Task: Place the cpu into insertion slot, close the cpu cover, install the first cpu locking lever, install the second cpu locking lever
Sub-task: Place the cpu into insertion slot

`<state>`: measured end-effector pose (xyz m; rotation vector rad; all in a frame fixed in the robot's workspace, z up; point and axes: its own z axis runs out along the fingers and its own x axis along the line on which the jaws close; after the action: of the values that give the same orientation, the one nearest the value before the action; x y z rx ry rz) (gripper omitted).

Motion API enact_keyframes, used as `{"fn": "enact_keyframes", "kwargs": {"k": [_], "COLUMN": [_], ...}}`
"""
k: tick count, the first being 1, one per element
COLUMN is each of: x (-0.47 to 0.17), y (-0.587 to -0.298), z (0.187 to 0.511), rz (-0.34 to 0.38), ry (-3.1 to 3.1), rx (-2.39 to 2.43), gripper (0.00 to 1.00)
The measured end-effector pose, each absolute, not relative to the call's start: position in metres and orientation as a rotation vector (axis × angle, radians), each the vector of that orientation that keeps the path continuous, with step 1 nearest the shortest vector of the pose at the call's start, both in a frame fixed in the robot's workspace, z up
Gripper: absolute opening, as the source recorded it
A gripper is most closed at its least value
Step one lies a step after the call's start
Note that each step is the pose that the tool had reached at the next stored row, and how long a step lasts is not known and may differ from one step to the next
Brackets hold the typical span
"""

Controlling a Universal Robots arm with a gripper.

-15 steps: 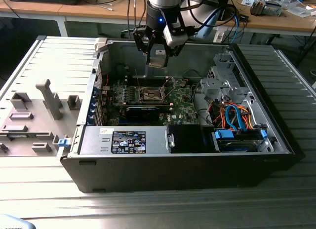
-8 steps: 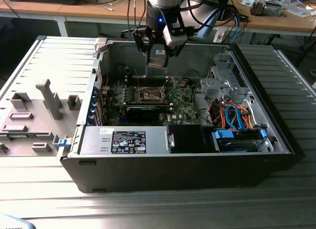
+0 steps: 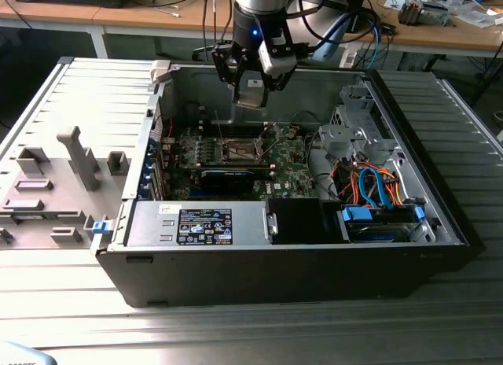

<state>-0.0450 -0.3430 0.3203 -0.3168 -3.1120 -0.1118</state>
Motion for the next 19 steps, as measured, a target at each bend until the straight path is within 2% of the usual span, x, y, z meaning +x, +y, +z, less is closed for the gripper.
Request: {"fn": "enact_keyframes", "kwargs": {"k": [19], "x": [-0.0452], "y": [-0.343], "z": [0.3195], "rz": [-0.112], "ry": [-3.109], "rx": [-0.357], "gripper": [0.55]}}
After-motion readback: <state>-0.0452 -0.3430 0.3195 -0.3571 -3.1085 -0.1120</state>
